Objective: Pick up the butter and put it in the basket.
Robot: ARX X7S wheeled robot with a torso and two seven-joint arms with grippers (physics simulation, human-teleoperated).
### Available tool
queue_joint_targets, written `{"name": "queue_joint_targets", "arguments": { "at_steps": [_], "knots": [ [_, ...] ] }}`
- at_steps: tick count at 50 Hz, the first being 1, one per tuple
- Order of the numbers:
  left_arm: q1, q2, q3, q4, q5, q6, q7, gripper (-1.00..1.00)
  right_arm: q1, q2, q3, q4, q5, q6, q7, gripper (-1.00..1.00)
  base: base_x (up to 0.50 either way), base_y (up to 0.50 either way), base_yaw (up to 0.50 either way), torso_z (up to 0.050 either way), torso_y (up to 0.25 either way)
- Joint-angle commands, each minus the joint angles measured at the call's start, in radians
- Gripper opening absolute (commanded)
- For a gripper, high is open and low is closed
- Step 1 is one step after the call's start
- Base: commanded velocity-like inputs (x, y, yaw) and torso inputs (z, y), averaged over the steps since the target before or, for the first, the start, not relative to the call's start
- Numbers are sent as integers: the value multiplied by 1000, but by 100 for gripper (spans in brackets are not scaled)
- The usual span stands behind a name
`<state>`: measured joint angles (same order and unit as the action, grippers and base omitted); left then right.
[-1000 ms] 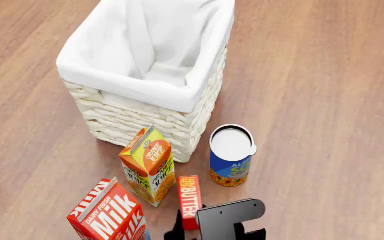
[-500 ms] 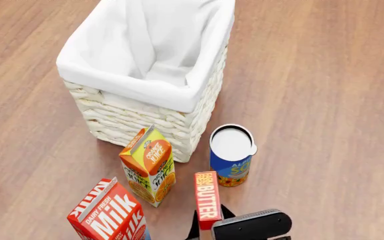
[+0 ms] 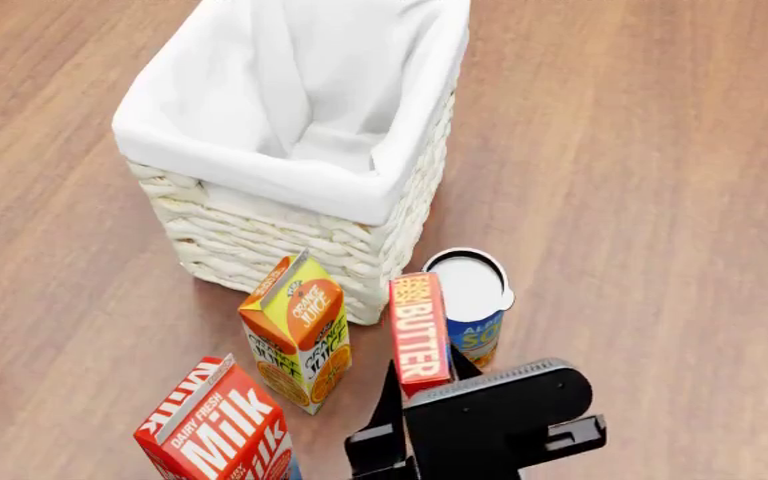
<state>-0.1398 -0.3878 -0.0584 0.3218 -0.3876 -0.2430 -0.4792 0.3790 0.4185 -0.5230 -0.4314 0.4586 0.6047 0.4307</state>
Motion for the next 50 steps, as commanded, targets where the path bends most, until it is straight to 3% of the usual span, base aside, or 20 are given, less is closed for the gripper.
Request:
{"name": "queue_joint_targets", "arguments": {
  "at_steps": [1, 17, 50],
  "knots": [
    [-11, 32, -36, -3, -16, -38, 28, 100, 41, 49, 84, -287, -16, 235, 62, -100, 0, 0, 0, 0, 0],
    [-13, 44, -23, 0, -15, -32, 18, 100, 179, 103, 256, -446, 152, 521, 91, -100, 0, 0, 0, 0, 1],
    [-2, 44, -7, 16, -19, -30, 9, 100, 395, 175, 490, -314, 330, 678, 16, -100, 0, 0, 0, 0, 1]
  ]
}}
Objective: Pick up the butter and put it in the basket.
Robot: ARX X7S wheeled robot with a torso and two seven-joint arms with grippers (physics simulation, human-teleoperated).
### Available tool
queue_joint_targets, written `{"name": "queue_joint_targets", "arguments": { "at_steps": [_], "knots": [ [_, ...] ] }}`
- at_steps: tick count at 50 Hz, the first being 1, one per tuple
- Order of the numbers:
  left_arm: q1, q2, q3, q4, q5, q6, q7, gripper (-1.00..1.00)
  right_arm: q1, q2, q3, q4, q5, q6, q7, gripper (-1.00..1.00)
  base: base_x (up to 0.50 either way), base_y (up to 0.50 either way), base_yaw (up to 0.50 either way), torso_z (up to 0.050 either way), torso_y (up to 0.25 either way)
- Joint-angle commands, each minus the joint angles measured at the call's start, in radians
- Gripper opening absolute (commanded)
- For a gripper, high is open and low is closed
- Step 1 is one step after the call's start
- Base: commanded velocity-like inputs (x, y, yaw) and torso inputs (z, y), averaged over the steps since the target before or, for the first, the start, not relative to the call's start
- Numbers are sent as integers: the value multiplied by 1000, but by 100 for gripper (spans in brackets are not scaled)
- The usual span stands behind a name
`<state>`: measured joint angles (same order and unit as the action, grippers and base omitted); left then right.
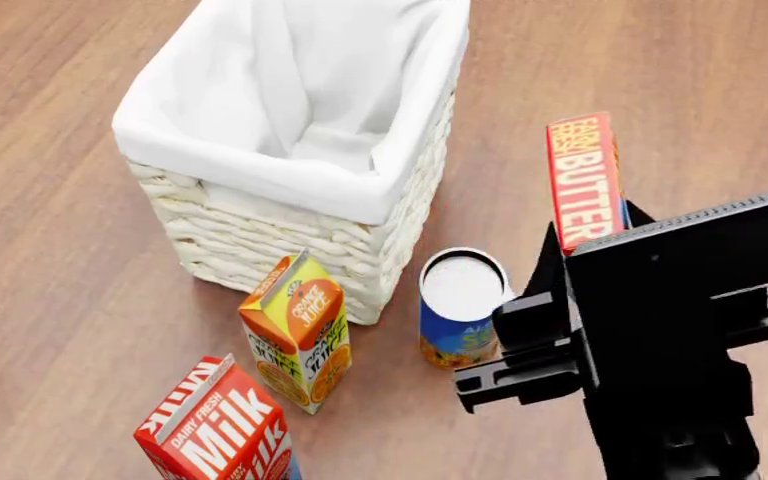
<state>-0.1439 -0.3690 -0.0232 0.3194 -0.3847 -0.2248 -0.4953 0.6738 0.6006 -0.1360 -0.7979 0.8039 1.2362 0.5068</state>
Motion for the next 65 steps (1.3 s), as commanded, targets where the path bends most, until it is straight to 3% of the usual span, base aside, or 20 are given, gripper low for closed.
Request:
{"name": "queue_joint_targets", "arguments": {
  "at_steps": [1, 28, 43, 58, 65],
  "knots": [
    [0, 25, -42, 14, -22, -46, 27, 100, 110, -8, 103, 58, -13, 52, -60, -100, 0, 0, 0, 0, 0],
    [-8, 25, -40, -9, -30, -30, 29, 100, 383, -25, 76, 471, -33, 19, -178, -100, 0, 0, 0, 1, 1],
    [-2, 27, -40, 23, -45, -50, 9, 100, 567, -71, 56, 875, -108, -70, -247, -100, 0, 0, 0, 0, 1],
    [19, 24, -34, 57, -46, -55, -2, 100, 843, -158, -102, 1273, -185, -92, -382, -100, 0, 0, 0, 1, 1],
    [26, 20, -32, 61, -45, -54, -3, 100, 970, -232, -189, 1501, -240, -180, -485, -100, 0, 0, 0, 0, 1]
  ]
}}
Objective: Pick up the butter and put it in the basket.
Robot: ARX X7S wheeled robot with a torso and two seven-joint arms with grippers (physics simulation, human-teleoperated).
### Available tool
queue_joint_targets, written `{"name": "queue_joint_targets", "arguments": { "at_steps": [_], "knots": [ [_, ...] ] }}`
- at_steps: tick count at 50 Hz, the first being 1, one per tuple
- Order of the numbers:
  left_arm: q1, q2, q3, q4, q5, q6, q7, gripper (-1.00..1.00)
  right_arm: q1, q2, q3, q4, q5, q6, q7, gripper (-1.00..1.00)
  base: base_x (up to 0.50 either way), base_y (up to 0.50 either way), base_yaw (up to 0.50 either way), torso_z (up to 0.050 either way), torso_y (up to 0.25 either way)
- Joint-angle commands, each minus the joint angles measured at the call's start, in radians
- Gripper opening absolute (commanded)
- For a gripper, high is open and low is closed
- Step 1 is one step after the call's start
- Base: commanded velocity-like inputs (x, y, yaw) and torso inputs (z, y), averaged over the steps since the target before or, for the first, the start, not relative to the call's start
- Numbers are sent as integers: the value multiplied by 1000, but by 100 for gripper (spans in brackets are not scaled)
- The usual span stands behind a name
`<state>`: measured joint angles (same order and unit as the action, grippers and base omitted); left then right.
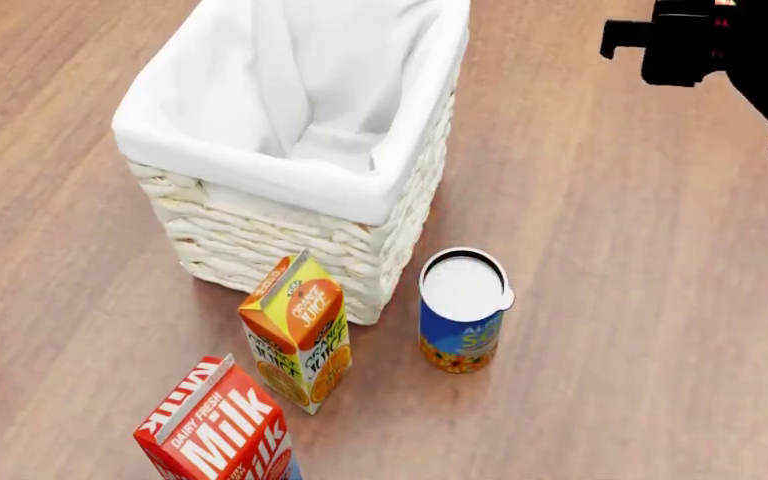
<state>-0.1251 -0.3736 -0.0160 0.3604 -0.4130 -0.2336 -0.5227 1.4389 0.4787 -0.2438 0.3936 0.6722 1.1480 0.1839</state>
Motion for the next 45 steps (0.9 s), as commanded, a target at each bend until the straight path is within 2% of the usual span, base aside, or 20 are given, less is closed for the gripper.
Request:
{"name": "queue_joint_targets", "arguments": {
  "at_steps": [1, 7, 15, 28, 39, 43, 45],
  "knots": [
    [8, 24, -38, 23, -18, -47, 25, 100, 222, -121, -92, 344, -115, -109, -183, -100, 0, 0, 0, 0, 11],
    [7, 20, -40, 21, -21, -48, 25, 100, 299, -190, -157, 521, -143, -180, -313, -100, 0, 0, 0, 2, 0],
    [3, 18, -41, 13, -23, -47, 24, 100, 460, -322, -241, 908, -222, -346, -507, -100, 0, 0, 0, 0, 3],
    [7, 19, -42, 25, -29, -57, 10, 100, 455, -416, -117, 915, -400, -307, -705, -100, 0, 0, 0, 1, 1],
    [16, 16, -38, 33, -30, -58, 7, 100, 471, -469, -20, 915, -546, -292, -812, -100, 0, 0, 0, 0, 2],
    [14, 15, -34, 33, -28, -59, 6, 100, 474, -478, -83, 915, -485, -293, -823, -100, 0, 0, 0, 0, 0],
    [11, 14, -35, 31, -30, -59, 7, 100, 473, -478, -168, 915, -394, -302, -825, -100, 0, 0, 0, 0, 0]
  ]
}}
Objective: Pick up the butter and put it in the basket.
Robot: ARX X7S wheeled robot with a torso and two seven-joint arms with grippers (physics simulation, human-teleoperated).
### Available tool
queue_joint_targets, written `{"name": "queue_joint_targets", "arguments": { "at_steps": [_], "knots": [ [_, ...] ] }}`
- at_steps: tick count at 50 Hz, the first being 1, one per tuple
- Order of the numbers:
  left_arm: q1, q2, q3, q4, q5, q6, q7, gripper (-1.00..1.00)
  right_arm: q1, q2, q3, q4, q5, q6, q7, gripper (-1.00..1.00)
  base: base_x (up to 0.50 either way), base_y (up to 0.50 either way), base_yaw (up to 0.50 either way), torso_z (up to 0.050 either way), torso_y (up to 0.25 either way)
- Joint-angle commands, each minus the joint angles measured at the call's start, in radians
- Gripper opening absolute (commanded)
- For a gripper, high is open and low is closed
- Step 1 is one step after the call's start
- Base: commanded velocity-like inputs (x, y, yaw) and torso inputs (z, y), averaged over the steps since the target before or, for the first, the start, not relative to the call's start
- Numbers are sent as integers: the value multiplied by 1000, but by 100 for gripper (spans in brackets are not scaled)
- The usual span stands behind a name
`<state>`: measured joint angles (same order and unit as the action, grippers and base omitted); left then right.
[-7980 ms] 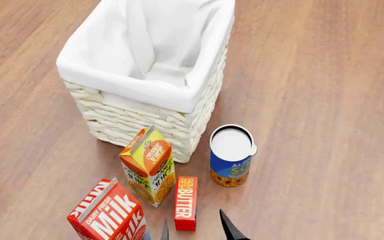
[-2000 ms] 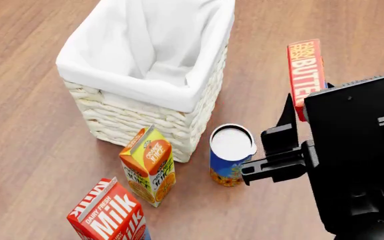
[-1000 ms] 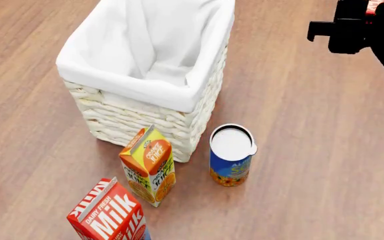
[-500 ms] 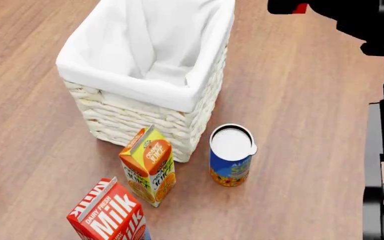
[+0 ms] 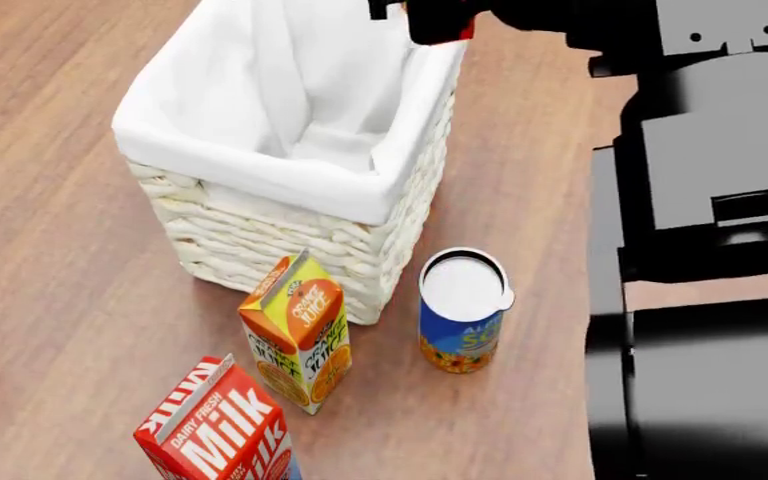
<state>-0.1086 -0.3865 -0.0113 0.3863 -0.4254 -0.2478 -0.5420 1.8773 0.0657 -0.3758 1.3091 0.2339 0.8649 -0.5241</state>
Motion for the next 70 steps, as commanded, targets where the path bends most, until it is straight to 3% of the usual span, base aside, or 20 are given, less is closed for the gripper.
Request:
{"name": "queue_joint_targets", "arguments": {
  "at_steps": [1, 7, 13, 70],
  "knots": [
    [-7, 27, -40, 3, -19, -44, 26, 100, 34, -65, -65, -1, 80, -24, -115, -100, 0, 0, 0, 0, 0],
    [-7, 28, -39, 5, -22, -46, 23, 100, 36, -66, -283, -1, 313, -44, -120, -100, 0, 0, 0, 2, 2],
    [-6, 28, -39, 8, -23, -47, 20, 100, 35, -65, -359, -1, 416, -66, -120, -100, 0, 0, 0, 0, 2],
    [45, 3, -55, 130, -82, -107, -30, 100, -56, -66, -437, 0, 543, -61, -109, -100, 0, 0, 0, 1, 1]
  ]
}}
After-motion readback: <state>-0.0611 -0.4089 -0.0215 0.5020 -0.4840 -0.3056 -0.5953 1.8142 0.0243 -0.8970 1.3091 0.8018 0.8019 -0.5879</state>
